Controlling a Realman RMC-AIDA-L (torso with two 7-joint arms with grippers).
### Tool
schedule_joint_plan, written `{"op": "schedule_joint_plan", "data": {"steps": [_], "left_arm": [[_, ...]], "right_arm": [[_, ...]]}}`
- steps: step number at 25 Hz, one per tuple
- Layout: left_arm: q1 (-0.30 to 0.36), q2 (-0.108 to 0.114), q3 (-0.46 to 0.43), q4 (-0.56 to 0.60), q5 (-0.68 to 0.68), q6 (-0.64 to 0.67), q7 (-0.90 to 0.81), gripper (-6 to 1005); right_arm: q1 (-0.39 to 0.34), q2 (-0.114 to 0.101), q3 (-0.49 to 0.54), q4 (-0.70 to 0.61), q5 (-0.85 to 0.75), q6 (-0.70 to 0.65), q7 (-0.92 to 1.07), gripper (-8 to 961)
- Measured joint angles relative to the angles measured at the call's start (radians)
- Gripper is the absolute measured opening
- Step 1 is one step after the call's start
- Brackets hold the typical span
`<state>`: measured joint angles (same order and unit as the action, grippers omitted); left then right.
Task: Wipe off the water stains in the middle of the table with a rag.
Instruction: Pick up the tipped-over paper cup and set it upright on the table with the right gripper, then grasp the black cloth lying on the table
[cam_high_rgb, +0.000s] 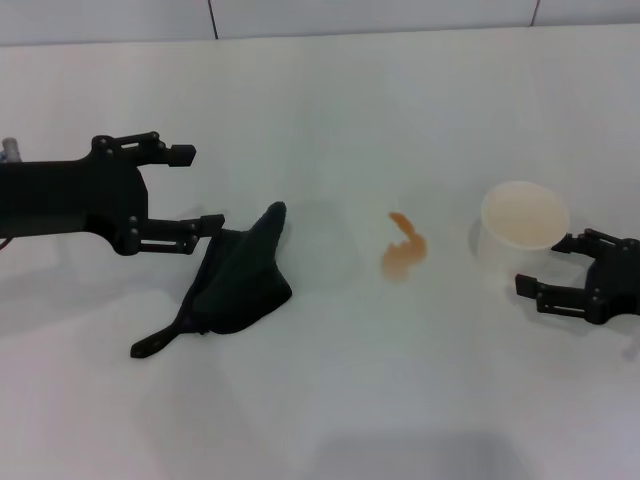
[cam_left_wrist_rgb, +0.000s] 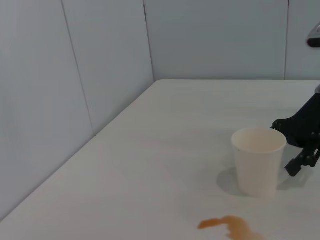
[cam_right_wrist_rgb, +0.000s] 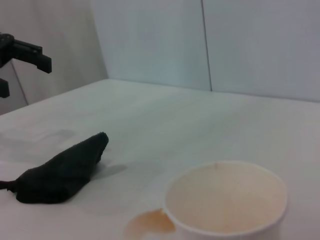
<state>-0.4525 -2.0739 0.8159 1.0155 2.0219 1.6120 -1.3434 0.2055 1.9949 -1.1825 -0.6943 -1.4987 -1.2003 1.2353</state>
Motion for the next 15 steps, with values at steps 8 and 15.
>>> {"op": "schedule_joint_plan", "data": {"steps": [8,15], "left_arm": [[0.001,0.0,-0.001,0.0,-0.003,0.0,0.001,861],[0.003,0.0,-0.002,0.0,-0.003,-0.007,0.001,861]], "right_arm": [[-0.057,0.006,0.013,-0.049,0.001,-0.032,0.001,862],[-0.106,0.01,0.052,-0.108,0.01,-0.078,0.003,861]]}}
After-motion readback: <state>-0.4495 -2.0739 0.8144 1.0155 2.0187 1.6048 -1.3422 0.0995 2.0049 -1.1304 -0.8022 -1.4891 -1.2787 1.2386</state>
